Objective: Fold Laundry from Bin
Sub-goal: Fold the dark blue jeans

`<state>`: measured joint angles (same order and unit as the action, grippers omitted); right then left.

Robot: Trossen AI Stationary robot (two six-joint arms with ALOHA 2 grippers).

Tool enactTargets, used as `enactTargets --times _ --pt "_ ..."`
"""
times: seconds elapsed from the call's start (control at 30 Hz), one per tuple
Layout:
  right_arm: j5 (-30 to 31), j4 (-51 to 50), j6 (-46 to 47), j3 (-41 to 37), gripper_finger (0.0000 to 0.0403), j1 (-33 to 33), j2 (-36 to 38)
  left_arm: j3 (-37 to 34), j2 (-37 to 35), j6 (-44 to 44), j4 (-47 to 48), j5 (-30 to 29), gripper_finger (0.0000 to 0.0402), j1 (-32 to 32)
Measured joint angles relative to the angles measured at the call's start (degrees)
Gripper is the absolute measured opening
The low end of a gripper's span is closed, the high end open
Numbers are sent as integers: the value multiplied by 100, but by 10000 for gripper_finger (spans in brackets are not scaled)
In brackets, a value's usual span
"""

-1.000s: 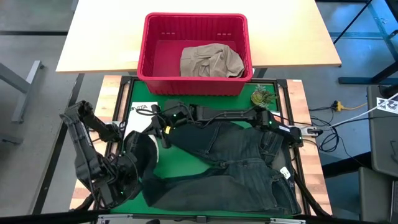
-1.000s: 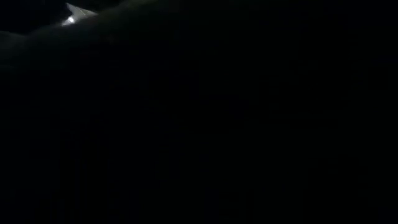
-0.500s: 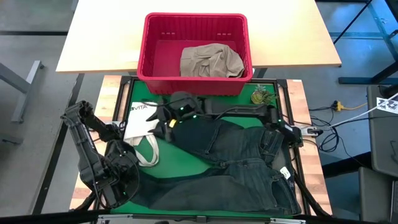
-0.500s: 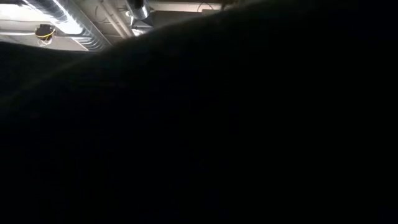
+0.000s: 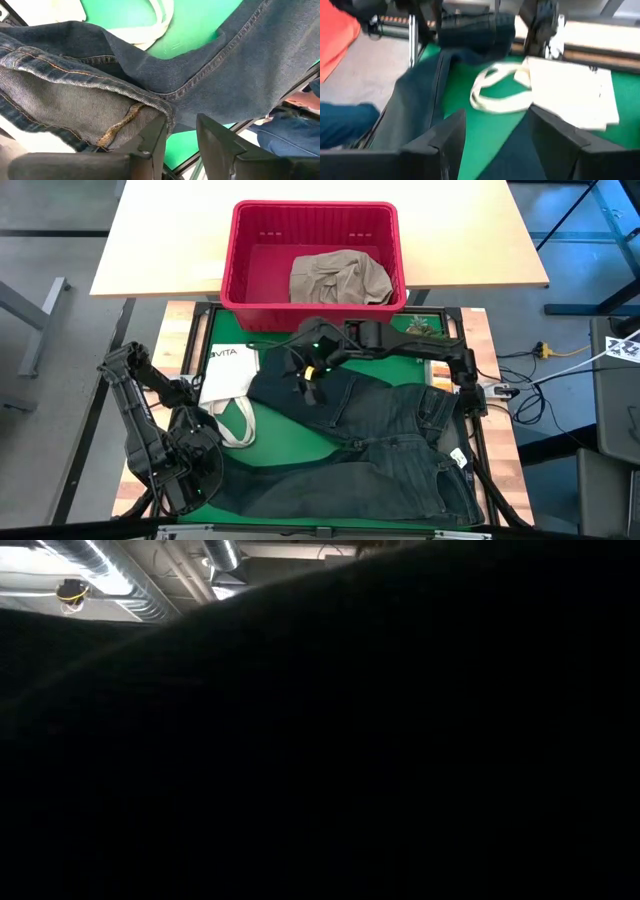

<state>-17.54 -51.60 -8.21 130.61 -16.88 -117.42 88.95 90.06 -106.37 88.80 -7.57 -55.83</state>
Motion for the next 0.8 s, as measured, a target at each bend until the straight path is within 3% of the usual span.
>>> enactTargets --times 0.13,0.33,0.63,0.8 --pt "0 -680 -2 -2 211 30 70 0 0 0 -98 20 79 4" --pt "50 -1258 -330 -11 211 253 293 3 0 -10 -348 -170 7 28" --pt "164 -1997 -618 -71 211 727 500 1072 -11 45 -400 35 1 -9" --pt "154 -1619 -689 -821 211 1048 484 1564 -20 38 -568 13 0 -133"
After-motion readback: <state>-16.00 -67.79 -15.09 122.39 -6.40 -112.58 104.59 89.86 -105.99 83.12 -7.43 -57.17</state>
